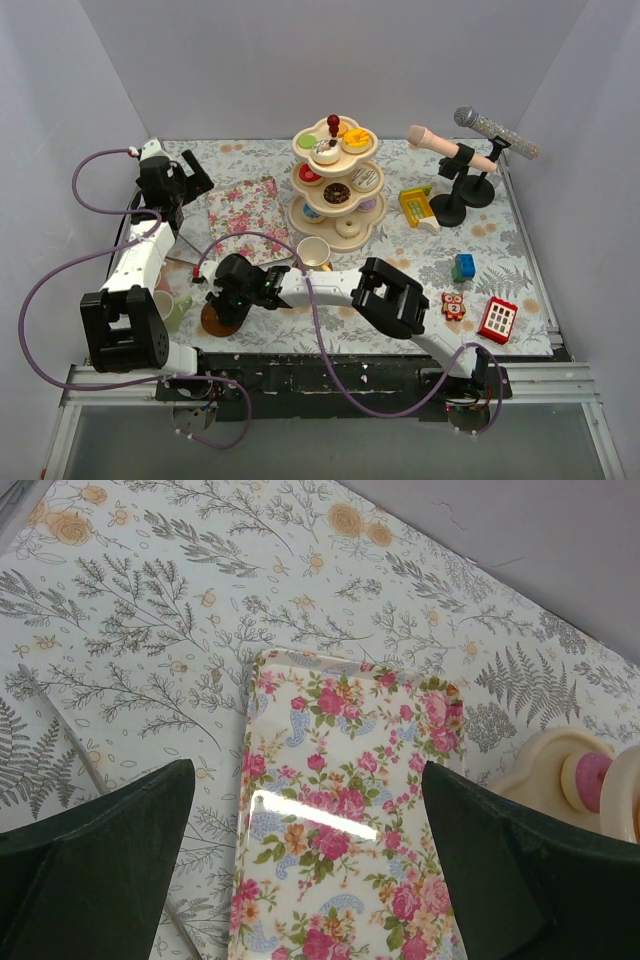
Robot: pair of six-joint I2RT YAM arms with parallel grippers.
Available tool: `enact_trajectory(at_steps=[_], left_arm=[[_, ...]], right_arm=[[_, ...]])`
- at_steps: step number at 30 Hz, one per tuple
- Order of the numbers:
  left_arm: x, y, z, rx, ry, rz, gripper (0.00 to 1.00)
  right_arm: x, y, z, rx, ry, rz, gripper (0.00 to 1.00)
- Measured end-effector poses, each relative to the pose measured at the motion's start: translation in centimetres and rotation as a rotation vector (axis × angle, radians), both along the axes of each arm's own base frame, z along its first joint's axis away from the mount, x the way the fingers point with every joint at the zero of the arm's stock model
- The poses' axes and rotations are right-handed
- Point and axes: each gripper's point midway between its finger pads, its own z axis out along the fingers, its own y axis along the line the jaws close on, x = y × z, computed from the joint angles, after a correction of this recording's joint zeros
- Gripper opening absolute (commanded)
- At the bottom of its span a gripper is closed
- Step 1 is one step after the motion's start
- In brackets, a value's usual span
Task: Serve the afternoon tea
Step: Move the coaster to the center of the board.
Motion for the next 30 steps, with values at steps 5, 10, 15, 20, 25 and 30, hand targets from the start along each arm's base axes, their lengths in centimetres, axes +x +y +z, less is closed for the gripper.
enact_trajectory(at_steps=[5, 10, 15, 20, 25, 30], left_arm=[[0.0, 0.0, 0.0, 0.0, 0.0, 0.0, 0.98], [0.0, 0.0, 0.0, 0.0, -0.001, 0.0, 0.98], [0.0, 0.0, 0.0, -0.001, 0.0, -0.001, 0.98], [0.0, -0.1, -0.1, -0.002, 0.002, -0.003, 0.98], [0.1, -0.1, -0.2, -0.003, 0.003, -0.006, 0.98], [0.1, -0.1, -0.2, -0.004, 0.003, -0.006, 0.98]], right_arm=[[-0.2, -2.8, -0.1, -0.038, -0.007, -0.036, 0.21], [-0.5, -5.8, -0.2, -0.077, -0.02, -0.063, 0.2], [-0.9, -9.7, -0.3, -0.148, -0.039, -0.098, 0.19], [-0.7, -14.3, -0.3, -0.225, -0.085, -0.172, 0.19], [-0.2, -18.2, -0.4, -0.298, -0.129, -0.244, 0.18], [-0.1, -21.7, -0.5, -0.345, -0.145, -0.324, 0.18]])
